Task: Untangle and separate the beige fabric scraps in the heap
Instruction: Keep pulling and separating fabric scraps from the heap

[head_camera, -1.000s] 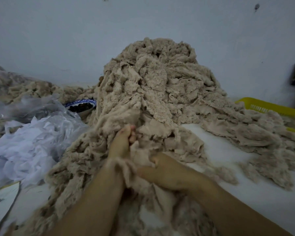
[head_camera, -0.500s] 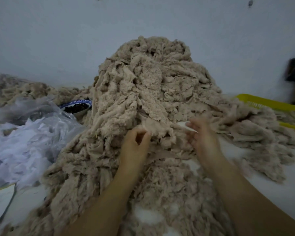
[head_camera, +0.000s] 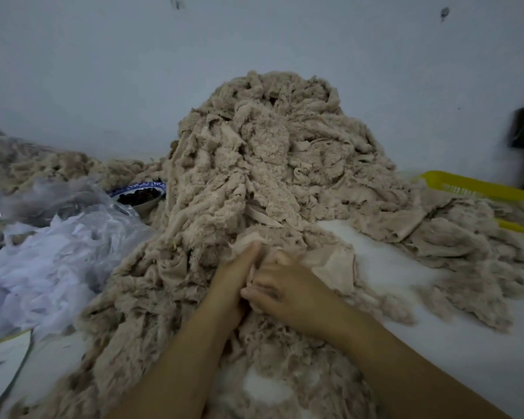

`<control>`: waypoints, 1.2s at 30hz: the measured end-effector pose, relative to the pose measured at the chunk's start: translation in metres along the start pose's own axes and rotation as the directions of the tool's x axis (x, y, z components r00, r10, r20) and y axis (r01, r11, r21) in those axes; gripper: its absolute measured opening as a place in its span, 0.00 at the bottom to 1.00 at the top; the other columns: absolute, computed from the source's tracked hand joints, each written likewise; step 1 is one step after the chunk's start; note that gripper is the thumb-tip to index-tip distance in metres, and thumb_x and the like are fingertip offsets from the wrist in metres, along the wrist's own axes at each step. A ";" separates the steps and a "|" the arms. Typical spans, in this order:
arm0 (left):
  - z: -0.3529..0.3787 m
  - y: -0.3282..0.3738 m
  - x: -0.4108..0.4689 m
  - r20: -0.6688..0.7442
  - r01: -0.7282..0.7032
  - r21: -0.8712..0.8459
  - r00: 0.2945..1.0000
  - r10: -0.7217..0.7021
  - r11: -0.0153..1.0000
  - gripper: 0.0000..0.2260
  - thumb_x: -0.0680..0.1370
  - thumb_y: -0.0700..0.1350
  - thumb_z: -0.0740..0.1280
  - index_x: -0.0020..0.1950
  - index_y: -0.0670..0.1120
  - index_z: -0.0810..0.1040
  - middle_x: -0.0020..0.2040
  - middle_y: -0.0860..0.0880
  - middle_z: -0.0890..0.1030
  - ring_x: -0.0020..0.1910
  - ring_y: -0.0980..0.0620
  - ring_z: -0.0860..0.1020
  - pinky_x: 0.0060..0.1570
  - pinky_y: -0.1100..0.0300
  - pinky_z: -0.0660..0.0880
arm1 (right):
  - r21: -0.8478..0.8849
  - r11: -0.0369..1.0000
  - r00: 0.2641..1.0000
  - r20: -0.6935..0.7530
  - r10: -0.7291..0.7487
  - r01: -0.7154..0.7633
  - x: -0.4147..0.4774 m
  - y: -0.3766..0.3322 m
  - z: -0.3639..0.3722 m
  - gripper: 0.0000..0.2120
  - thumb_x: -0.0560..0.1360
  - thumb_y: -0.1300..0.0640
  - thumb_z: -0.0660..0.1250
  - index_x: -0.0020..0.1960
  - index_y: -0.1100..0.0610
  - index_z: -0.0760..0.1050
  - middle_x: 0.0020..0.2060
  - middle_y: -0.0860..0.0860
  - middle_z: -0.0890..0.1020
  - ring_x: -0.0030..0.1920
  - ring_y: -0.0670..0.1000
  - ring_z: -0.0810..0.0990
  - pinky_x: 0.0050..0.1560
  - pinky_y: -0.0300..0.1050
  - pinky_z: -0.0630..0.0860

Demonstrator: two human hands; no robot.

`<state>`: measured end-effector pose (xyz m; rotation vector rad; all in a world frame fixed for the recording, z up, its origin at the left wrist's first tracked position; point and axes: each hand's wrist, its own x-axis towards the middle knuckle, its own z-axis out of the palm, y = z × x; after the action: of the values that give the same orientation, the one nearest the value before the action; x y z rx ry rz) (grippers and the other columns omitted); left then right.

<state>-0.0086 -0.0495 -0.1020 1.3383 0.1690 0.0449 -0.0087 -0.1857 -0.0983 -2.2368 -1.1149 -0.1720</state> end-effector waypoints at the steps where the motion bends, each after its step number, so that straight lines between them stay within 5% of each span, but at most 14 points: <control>1: -0.002 0.002 0.001 -0.004 0.061 -0.138 0.998 -0.062 0.989 0.19 0.76 0.58 0.68 0.39 0.45 0.87 0.37 0.44 0.85 0.37 0.48 0.85 0.32 0.61 0.80 | -0.012 1.000 1.000 0.015 0.013 -0.013 -0.001 0.001 0.000 0.20 0.80 0.40 0.58 0.32 0.46 0.64 0.33 0.45 0.71 0.42 0.45 0.68 0.45 0.44 0.69; 4: -0.004 0.007 0.007 0.099 0.160 -0.488 0.987 -0.127 0.858 0.25 0.82 0.58 0.59 0.54 0.39 0.85 0.52 0.38 0.85 0.47 0.44 0.86 0.41 0.53 0.83 | 0.042 0.986 0.987 -0.003 0.159 -0.159 -0.006 0.008 -0.005 0.27 0.75 0.29 0.49 0.29 0.48 0.63 0.30 0.47 0.71 0.35 0.46 0.70 0.41 0.49 0.71; 7: -0.011 0.013 0.010 0.145 0.114 -0.677 0.989 -0.020 0.727 0.28 0.83 0.59 0.54 0.53 0.40 0.86 0.58 0.38 0.83 0.52 0.41 0.85 0.52 0.45 0.76 | 0.086 0.967 0.962 -0.109 0.249 -0.240 -0.010 0.024 -0.011 0.27 0.75 0.27 0.49 0.30 0.47 0.61 0.28 0.45 0.67 0.29 0.44 0.66 0.33 0.46 0.65; 10: -0.015 0.016 0.011 0.159 0.082 -0.739 0.986 0.055 0.668 0.27 0.84 0.59 0.53 0.59 0.41 0.83 0.60 0.39 0.83 0.54 0.41 0.84 0.55 0.44 0.73 | 0.086 0.948 0.947 -0.073 0.313 -0.307 -0.010 0.032 -0.013 0.24 0.73 0.26 0.53 0.42 0.45 0.71 0.41 0.44 0.75 0.40 0.41 0.73 0.41 0.45 0.72; 12: -0.014 0.017 0.009 0.172 0.082 -0.716 0.983 0.062 0.693 0.26 0.83 0.60 0.53 0.66 0.43 0.78 0.63 0.40 0.81 0.58 0.42 0.82 0.58 0.44 0.73 | 0.141 0.929 0.938 0.000 0.347 -0.343 -0.009 0.029 -0.010 0.35 0.66 0.20 0.51 0.51 0.48 0.74 0.48 0.45 0.78 0.47 0.43 0.77 0.48 0.46 0.75; 16: -0.005 0.017 0.003 0.223 0.060 -0.449 0.974 0.047 0.891 0.26 0.82 0.60 0.54 0.64 0.44 0.80 0.62 0.41 0.82 0.61 0.44 0.81 0.58 0.49 0.76 | 0.428 0.860 0.859 -0.290 0.421 -0.277 -0.003 0.015 -0.011 0.31 0.64 0.18 0.54 0.48 0.43 0.72 0.41 0.38 0.79 0.39 0.37 0.78 0.36 0.32 0.73; 19: 0.002 0.006 -0.004 0.214 -0.084 -0.094 0.971 0.103 0.992 0.21 0.83 0.56 0.59 0.65 0.43 0.80 0.61 0.44 0.83 0.62 0.49 0.81 0.61 0.54 0.76 | 0.517 0.821 0.778 -0.403 0.482 -0.241 -0.002 0.017 -0.016 0.24 0.67 0.21 0.57 0.51 0.36 0.72 0.46 0.33 0.79 0.45 0.32 0.77 0.39 0.26 0.71; 23: 0.008 -0.003 -0.011 0.262 -0.206 0.210 0.954 0.148 0.956 0.12 0.83 0.53 0.62 0.56 0.54 0.85 0.54 0.54 0.86 0.55 0.58 0.83 0.50 0.68 0.77 | 0.550 0.776 0.842 -0.221 0.492 -0.309 -0.006 0.026 -0.011 0.16 0.73 0.30 0.64 0.51 0.39 0.78 0.51 0.36 0.81 0.52 0.35 0.78 0.46 0.28 0.72; 27: 0.011 -0.005 -0.016 0.262 -0.281 0.393 0.947 0.187 0.876 0.15 0.82 0.54 0.63 0.41 0.65 0.85 0.41 0.61 0.85 0.40 0.65 0.82 0.37 0.73 0.74 | 0.519 0.833 0.867 -0.310 0.391 -0.191 -0.005 0.025 -0.011 0.10 0.80 0.44 0.65 0.42 0.41 0.81 0.42 0.40 0.83 0.45 0.38 0.80 0.45 0.30 0.72; 29: 0.010 -0.008 -0.015 0.274 -0.311 0.436 0.940 0.205 0.845 0.13 0.81 0.58 0.63 0.40 0.63 0.84 0.41 0.59 0.85 0.41 0.64 0.81 0.40 0.69 0.75 | 0.548 0.815 0.855 -0.316 0.412 -0.190 -0.003 0.024 -0.008 0.11 0.80 0.43 0.63 0.41 0.38 0.80 0.40 0.39 0.83 0.43 0.37 0.81 0.44 0.34 0.74; 31: 0.008 -0.010 -0.014 0.282 -0.305 0.388 0.938 0.203 0.870 0.09 0.80 0.57 0.65 0.45 0.60 0.85 0.48 0.56 0.86 0.50 0.59 0.83 0.52 0.62 0.77 | 0.694 0.691 0.739 -0.355 0.573 -0.202 0.000 0.027 -0.009 0.12 0.81 0.46 0.62 0.41 0.40 0.80 0.40 0.41 0.84 0.44 0.43 0.82 0.47 0.40 0.77; 34: 0.010 -0.006 -0.014 0.243 -0.136 0.079 0.963 0.113 0.987 0.09 0.83 0.48 0.63 0.55 0.50 0.83 0.47 0.51 0.87 0.46 0.56 0.85 0.45 0.63 0.80 | 0.893 0.447 0.490 -0.363 0.793 -0.062 -0.002 0.043 -0.029 0.11 0.83 0.52 0.61 0.44 0.49 0.78 0.38 0.49 0.84 0.36 0.47 0.81 0.39 0.41 0.78; 36: 0.010 0.003 -0.010 0.177 0.004 -0.233 0.983 0.039 0.972 0.14 0.82 0.50 0.61 0.60 0.44 0.81 0.54 0.45 0.86 0.53 0.51 0.84 0.50 0.58 0.81 | 0.918 0.395 0.488 -0.323 0.811 -0.048 -0.002 0.051 -0.036 0.10 0.84 0.55 0.58 0.49 0.54 0.76 0.43 0.53 0.84 0.33 0.44 0.81 0.34 0.37 0.76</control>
<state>-0.0166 -0.0595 -0.0959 1.1027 -0.0029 -0.0412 0.0340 -0.2311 -0.0949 -1.2150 0.0880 -0.2286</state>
